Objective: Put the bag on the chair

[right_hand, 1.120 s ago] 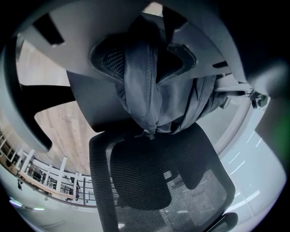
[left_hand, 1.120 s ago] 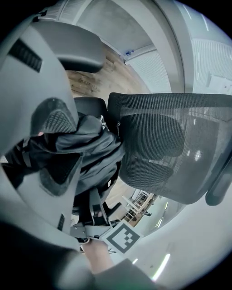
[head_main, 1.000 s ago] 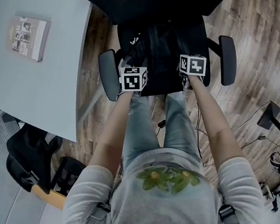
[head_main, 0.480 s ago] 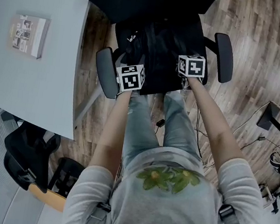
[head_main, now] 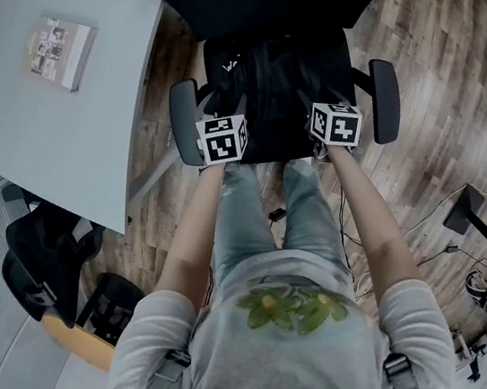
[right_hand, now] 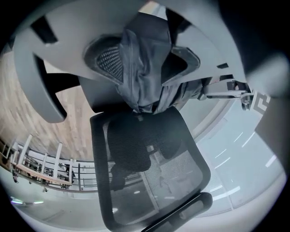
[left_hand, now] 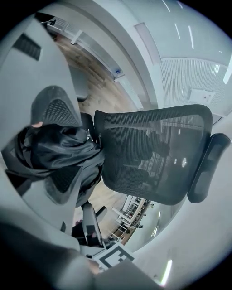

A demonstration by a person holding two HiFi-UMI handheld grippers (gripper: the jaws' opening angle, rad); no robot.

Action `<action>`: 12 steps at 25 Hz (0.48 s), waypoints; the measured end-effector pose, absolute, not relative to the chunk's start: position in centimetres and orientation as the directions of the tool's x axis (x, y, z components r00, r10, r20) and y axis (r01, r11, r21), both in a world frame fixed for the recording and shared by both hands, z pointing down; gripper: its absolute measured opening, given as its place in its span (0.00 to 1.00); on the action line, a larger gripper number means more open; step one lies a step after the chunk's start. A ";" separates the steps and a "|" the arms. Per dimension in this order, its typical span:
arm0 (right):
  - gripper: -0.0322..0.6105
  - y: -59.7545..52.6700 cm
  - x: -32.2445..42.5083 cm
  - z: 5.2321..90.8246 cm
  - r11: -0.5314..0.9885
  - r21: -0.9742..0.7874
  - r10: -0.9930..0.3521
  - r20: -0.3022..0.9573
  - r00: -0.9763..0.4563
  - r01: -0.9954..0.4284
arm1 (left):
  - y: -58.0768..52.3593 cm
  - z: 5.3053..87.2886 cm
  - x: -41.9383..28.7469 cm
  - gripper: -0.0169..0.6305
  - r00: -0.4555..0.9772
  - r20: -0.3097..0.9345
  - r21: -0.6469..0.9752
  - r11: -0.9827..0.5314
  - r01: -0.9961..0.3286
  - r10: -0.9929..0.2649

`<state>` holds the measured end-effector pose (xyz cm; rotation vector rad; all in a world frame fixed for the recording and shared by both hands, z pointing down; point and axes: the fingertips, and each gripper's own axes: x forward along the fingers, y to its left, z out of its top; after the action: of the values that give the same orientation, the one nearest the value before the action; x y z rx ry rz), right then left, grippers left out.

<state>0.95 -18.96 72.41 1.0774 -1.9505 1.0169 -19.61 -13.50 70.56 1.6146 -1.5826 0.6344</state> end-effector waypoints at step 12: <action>0.08 -18.1 1.7 64.1 0.358 -0.359 -0.458 0.737 -0.498 -0.862 | -12.1 63.1 -15.9 0.31 0.149 0.744 0.210 0.016 -0.978 -0.651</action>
<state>1.73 -18.09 64.11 1.1420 -2.1021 1.0148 -15.92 -12.13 63.14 1.7098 -1.5756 0.5766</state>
